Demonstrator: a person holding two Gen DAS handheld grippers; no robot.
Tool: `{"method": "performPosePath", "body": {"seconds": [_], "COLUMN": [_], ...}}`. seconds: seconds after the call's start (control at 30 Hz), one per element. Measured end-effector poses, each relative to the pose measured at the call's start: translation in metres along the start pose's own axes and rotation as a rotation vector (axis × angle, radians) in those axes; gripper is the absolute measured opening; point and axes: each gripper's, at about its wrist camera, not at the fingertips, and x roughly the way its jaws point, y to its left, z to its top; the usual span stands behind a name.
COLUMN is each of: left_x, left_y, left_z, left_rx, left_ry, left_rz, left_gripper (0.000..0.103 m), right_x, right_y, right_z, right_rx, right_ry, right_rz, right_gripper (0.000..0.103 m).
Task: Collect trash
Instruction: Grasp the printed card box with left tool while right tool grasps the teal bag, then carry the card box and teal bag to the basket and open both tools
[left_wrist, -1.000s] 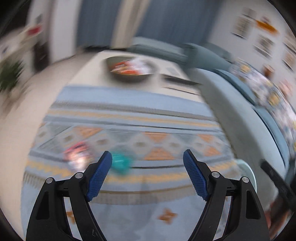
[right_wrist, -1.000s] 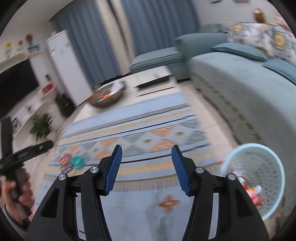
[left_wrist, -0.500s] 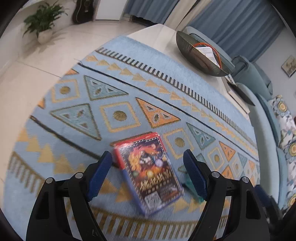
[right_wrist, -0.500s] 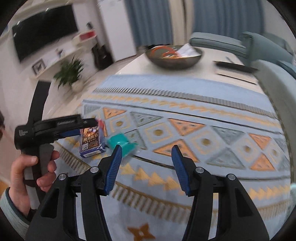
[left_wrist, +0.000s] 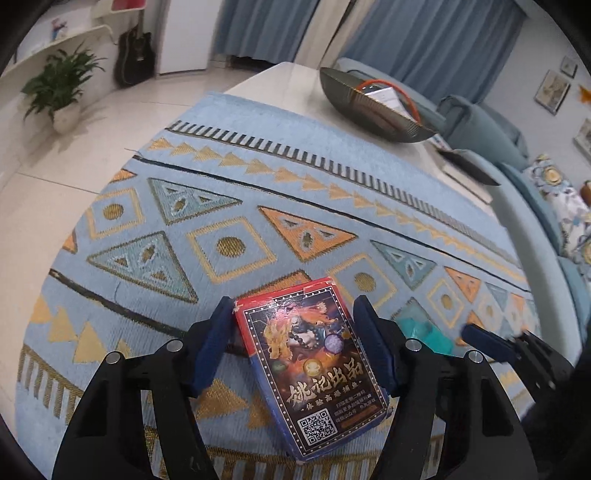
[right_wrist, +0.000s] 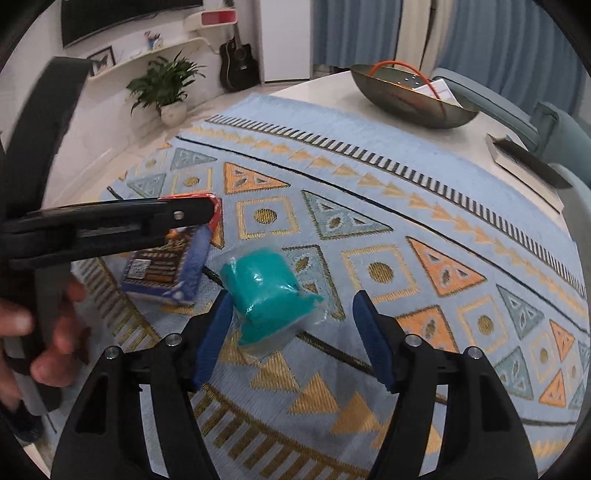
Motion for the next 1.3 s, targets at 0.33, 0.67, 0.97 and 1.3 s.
{"method": "performPosePath", "body": {"seconds": [0.33,0.67,0.97,1.3], "left_x": [-0.005,0.001,-0.044,-0.102], "left_y": [0.011,-0.039,-0.094,-0.280], "left_z": [-0.004,-0.027,-0.029,-0.048], "left_rx": [-0.075,0.083,0.152,0.449], "left_ry": [-0.002,0.009,-0.060,-0.097], "left_rz": [-0.095,0.222,0.026,-0.298], "left_gripper": [0.074,0.071,0.060,0.060], "right_x": [0.009,-0.053,-0.162,-0.298], "right_y": [0.005,-0.030,-0.107,-0.205], "right_z": [-0.001,-0.054,-0.101,-0.153], "right_rx": [-0.043,0.053,0.262,0.556], "right_ry": [0.023,0.007,-0.090,-0.221], "right_rz": [-0.023,-0.100,-0.248,-0.472], "right_gripper": [0.040,0.039,0.038,0.038]}}
